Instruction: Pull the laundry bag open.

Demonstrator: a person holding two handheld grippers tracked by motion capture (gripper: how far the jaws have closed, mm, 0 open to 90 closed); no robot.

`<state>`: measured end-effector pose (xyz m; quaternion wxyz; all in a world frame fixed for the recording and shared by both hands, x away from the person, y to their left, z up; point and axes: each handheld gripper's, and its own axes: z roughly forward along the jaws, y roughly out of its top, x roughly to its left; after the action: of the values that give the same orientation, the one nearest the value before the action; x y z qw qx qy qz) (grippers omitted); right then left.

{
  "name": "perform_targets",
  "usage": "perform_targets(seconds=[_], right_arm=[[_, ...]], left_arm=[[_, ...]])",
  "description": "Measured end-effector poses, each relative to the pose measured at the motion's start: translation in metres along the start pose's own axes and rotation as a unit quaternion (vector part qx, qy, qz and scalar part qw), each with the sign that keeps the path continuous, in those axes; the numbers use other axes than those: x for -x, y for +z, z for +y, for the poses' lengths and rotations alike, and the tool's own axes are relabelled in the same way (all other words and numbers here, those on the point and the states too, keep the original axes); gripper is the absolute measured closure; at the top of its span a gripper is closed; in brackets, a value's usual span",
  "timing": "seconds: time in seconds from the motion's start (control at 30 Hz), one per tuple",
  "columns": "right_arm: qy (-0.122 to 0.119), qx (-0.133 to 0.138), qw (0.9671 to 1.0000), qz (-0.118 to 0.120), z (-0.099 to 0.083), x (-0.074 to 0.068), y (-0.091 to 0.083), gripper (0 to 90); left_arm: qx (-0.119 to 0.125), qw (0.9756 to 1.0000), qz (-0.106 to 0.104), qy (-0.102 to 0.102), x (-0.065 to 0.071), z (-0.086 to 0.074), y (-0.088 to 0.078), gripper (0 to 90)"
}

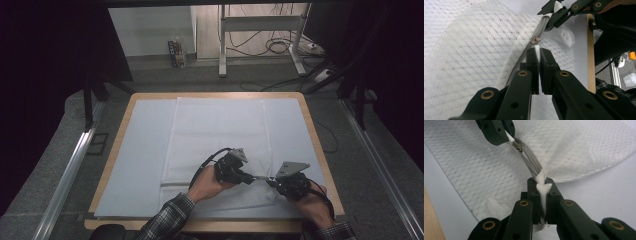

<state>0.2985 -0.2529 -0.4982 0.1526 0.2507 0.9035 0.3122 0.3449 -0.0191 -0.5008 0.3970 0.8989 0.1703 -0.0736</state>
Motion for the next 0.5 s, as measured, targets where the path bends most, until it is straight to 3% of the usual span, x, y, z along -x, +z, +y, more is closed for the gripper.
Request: perform_targets(seconds=[0.5], right_arm=[[0.009, -0.002, 1.0, -0.002, -0.001, 0.0, 0.0, 84.8]], left_arm=[[-0.006, 0.9997, 0.02, -0.012, -0.001, -0.012, -0.009, 87.5]])
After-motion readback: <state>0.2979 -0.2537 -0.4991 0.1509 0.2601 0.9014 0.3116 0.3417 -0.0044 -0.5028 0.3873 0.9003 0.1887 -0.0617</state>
